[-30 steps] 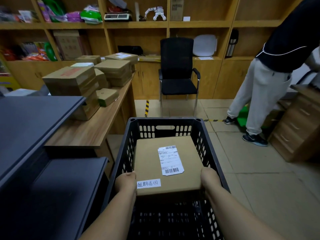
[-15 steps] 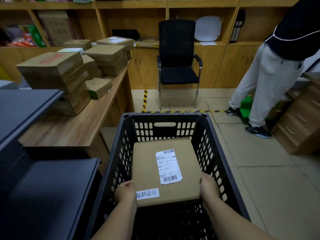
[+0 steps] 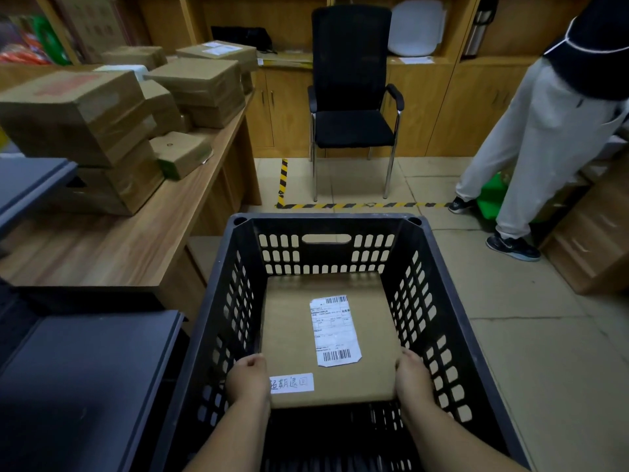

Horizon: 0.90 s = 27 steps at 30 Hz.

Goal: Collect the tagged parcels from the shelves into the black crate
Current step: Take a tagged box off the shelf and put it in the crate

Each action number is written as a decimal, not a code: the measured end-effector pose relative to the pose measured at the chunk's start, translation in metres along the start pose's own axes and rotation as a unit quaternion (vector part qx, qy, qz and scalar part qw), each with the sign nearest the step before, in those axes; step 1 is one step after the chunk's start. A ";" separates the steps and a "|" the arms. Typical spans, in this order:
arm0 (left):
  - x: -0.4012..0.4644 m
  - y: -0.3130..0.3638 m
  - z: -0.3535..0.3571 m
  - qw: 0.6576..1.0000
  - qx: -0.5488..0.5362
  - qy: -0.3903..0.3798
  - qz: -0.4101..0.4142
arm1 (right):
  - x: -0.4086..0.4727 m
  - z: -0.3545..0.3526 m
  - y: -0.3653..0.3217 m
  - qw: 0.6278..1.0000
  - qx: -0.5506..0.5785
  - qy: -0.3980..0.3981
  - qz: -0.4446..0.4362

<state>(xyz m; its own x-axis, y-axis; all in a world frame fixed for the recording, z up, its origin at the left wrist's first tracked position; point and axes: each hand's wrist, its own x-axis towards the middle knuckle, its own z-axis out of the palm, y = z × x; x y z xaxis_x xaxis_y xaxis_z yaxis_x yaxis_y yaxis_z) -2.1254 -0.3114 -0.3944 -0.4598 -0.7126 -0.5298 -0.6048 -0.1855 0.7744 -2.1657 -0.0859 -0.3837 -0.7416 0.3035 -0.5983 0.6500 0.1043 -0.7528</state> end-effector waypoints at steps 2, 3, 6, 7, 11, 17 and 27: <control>0.006 -0.004 0.003 1.000 0.007 -0.004 -0.002 | 0.003 0.001 0.003 1.000 -0.007 0.000 0.001; 0.008 -0.006 0.004 1.000 0.010 -0.007 -0.004 | 0.005 0.002 0.005 1.000 -0.010 -0.002 0.000; 0.013 -0.009 0.007 1.000 0.013 -0.012 -0.011 | 0.008 0.003 0.009 1.000 -0.024 -0.005 0.005; 0.014 -0.010 0.007 1.000 0.018 -0.014 -0.011 | 0.009 0.003 0.010 1.000 -0.029 -0.003 0.006; 0.015 -0.014 0.008 0.999 0.034 -0.010 -0.006 | 0.013 0.004 0.014 1.000 -0.021 -0.008 0.010; 0.019 -0.018 0.011 0.999 0.043 0.002 -0.003 | 0.021 0.007 0.023 0.999 0.004 -0.021 0.027; 0.026 -0.025 0.015 0.999 0.039 -0.009 -0.007 | 0.023 0.009 0.021 0.999 -0.002 -0.018 0.033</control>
<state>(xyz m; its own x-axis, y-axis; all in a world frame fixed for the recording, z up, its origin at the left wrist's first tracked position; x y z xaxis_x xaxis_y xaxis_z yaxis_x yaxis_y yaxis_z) -2.1321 -0.3148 -0.4323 -0.4622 -0.6980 -0.5469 -0.6597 -0.1414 0.7381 -2.1703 -0.0851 -0.4158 -0.7025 0.2756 -0.6561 0.6982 0.0887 -0.7104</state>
